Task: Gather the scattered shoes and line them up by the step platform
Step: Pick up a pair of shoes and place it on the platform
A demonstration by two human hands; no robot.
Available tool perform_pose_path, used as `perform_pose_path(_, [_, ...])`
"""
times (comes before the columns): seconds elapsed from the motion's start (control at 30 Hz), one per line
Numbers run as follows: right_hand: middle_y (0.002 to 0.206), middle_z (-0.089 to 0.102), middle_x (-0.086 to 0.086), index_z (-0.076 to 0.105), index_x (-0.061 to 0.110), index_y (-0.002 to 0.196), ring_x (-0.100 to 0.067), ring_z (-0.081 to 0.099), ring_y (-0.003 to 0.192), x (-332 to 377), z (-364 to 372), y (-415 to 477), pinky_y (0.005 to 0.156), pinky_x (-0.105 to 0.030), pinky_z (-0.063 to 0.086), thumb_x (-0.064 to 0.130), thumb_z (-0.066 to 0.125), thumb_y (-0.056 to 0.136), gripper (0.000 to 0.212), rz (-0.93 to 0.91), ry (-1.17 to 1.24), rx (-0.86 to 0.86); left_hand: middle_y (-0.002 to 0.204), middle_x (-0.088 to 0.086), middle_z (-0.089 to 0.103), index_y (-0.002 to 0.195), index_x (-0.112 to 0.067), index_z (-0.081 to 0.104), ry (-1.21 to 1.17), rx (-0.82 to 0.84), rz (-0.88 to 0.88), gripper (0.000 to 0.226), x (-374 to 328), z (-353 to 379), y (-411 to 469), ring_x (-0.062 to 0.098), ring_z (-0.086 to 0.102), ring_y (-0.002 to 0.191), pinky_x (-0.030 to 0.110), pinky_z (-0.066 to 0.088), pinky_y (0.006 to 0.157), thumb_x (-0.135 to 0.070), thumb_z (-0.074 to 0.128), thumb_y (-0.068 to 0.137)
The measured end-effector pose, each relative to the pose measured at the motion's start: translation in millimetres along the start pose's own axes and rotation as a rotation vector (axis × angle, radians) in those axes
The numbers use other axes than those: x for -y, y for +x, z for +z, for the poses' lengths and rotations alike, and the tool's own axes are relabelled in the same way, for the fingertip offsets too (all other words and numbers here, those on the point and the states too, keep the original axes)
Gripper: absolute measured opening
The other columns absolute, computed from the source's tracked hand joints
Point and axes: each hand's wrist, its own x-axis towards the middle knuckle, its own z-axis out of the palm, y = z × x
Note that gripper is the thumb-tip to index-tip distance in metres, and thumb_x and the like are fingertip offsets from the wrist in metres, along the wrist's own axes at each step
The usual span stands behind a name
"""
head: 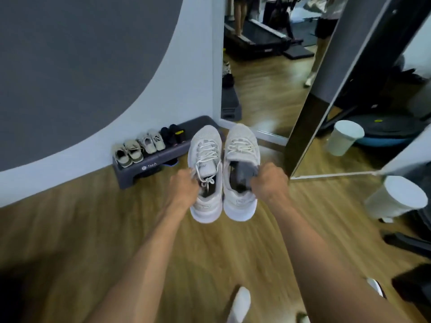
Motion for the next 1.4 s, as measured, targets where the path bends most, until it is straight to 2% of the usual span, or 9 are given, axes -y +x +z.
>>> perform_pose_path(0.07, [0.086, 0.063, -0.012, 0.063, 0.003, 0.095, -0.03, 0.058, 0.077, 19, 14, 41, 0.062, -0.034, 0.047, 0.024, 0.054, 0.088, 0.024, -0.03, -0.006, 0.02, 0.073, -0.001, 0.061, 0.095, -0.014, 0.065, -0.014, 0.019, -0.035, 0.017, 2, 2, 42, 0.017, 0.059, 0.056, 0.025, 0.047, 0.054, -0.013, 0.048, 0.095])
perform_pose_path(0.17, [0.09, 0.061, -0.011, 0.062, 0.003, 0.1, -0.03, 0.056, 0.08, 50, 31, 107, 0.064, -0.033, 0.045, 0.029, 0.053, 0.089, 0.03, -0.042, -0.009, 0.057, 0.088, 0.009, 0.07, 0.09, -0.014, 0.066, -0.032, -0.004, -0.098, 0.017, -1, 0, 107, 0.027, 0.068, 0.073, 0.038, 0.059, 0.069, -0.015, 0.049, 0.092])
perform_pose_path(0.57, [0.101, 0.065, -0.017, 0.06, -0.001, 0.103, -0.033, 0.062, 0.096, 206, 103, 332, 0.071, -0.034, 0.045, 0.025, 0.05, 0.093, 0.029, -0.178, -0.116, 0.137, 0.094, 0.015, 0.068, 0.096, -0.014, 0.064, -0.056, -0.025, -0.218, 0.019, 29, -16, 380, 0.035, 0.068, 0.078, 0.044, 0.058, 0.073, -0.017, 0.047, 0.091])
perform_pose_path(0.73, [0.102, 0.066, -0.014, 0.059, 0.002, 0.106, -0.03, 0.064, 0.095, 254, 129, 410, 0.072, -0.034, 0.05, 0.019, 0.052, 0.091, 0.024, -0.102, -0.149, 0.169, 0.104, 0.016, 0.069, 0.111, -0.012, 0.064, -0.058, 0.035, -0.184, 0.025, 37, -22, 487, 0.033, 0.068, 0.087, 0.035, 0.056, 0.075, -0.018, 0.048, 0.092])
perform_pose_path(0.93, [0.096, 0.067, -0.011, 0.062, 0.005, 0.104, -0.027, 0.065, 0.085, 287, 155, 526, 0.064, -0.03, 0.05, 0.013, 0.055, 0.085, 0.022, -0.044, -0.222, 0.224, 0.111, 0.016, 0.066, 0.117, -0.006, 0.06, 0.003, 0.114, -0.195, 0.029, 27, -8, 605, 0.035, 0.066, 0.094, 0.034, 0.051, 0.078, -0.018, 0.046, 0.094])
perform_pose_path(1.1, [0.097, 0.067, -0.012, 0.06, 0.005, 0.106, -0.028, 0.064, 0.089, 299, 193, 636, 0.069, -0.032, 0.051, 0.012, 0.05, 0.085, 0.024, -0.077, -0.279, 0.266, 0.115, 0.014, 0.061, 0.122, -0.006, 0.057, 0.004, 0.145, -0.249, 0.03, 22, 29, 702, 0.03, 0.059, 0.103, 0.031, 0.041, 0.077, -0.016, 0.045, 0.096])
perform_pose_path(1.2, [0.095, 0.067, -0.01, 0.06, 0.006, 0.108, -0.027, 0.064, 0.088, 305, 219, 696, 0.071, -0.033, 0.053, 0.012, 0.051, 0.086, 0.024, -0.107, -0.284, 0.327, 0.102, 0.014, 0.059, 0.11, -0.004, 0.055, -0.022, 0.146, -0.275, 0.02, 29, 54, 752, 0.027, 0.057, 0.09, 0.027, 0.035, 0.068, -0.007, 0.043, 0.094])
perform_pose_path(1.3, [0.1, 0.066, -0.011, 0.058, 0.009, 0.114, -0.027, 0.063, 0.092, 306, 255, 754, 0.076, -0.033, 0.052, 0.016, 0.053, 0.087, 0.028, -0.119, -0.298, 0.368, 0.108, 0.017, 0.061, 0.123, -0.003, 0.051, -0.095, 0.147, -0.344, 0.032, 43, 83, 800, 0.019, 0.052, 0.073, 0.023, 0.037, 0.054, -0.005, 0.042, 0.092])
perform_pose_path(1.4, [0.1, 0.064, -0.01, 0.061, 0.012, 0.11, -0.031, 0.062, 0.093, 309, 300, 807, 0.081, -0.039, 0.052, 0.019, 0.049, 0.085, 0.028, -0.105, -0.321, 0.375, 0.118, 0.02, 0.061, 0.133, -0.008, 0.048, -0.115, 0.173, -0.422, 0.04, 66, 116, 851, 0.034, 0.062, 0.092, 0.034, 0.049, 0.067, -0.01, 0.042, 0.094])
